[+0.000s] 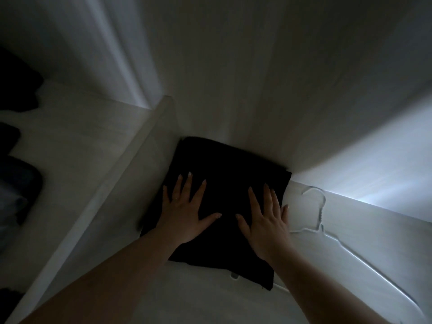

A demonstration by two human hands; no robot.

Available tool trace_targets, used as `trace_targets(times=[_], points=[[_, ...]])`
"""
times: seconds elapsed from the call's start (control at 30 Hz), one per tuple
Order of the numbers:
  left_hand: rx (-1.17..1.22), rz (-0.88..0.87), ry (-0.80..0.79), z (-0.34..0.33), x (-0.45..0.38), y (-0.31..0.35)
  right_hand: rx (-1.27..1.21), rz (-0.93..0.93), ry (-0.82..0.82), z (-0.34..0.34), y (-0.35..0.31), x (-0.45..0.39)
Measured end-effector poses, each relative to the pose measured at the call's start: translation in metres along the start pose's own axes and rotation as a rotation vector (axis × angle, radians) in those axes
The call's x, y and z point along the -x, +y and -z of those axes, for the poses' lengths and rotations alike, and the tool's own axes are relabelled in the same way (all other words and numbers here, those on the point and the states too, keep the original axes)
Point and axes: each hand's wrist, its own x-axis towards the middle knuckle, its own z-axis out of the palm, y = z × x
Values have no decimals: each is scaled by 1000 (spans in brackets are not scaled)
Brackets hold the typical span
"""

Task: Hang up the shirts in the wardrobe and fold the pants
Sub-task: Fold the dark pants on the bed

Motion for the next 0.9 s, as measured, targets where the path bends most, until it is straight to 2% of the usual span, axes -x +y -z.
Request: trace_targets(times=[0.13,0.2,0.23,0.37,0.5,0.57,0.67,0.9], points=[[2,-4,-96,17,-4,-2,93,-12,-155,21,-5,-10],[68,-6,-13,30,5,2,55,-30,-146,41,-8,-9],[196,9,56,36,14,4,-70,-52,-77,54,-9,-6],[912,165,182,62,68,21,-868,-180,109,88,-28,32],[1371,199,387,108,133,37,-1221,-83,137,122,-69,90],[1536,218,472,134,165,44,-1321,-3,138,143,-85,113],[1647,205,596,165,227,50,-1399,153,109,187,-111,154],[1661,199,834,204,386,59,-1438,436,-58,245,-167,275]])
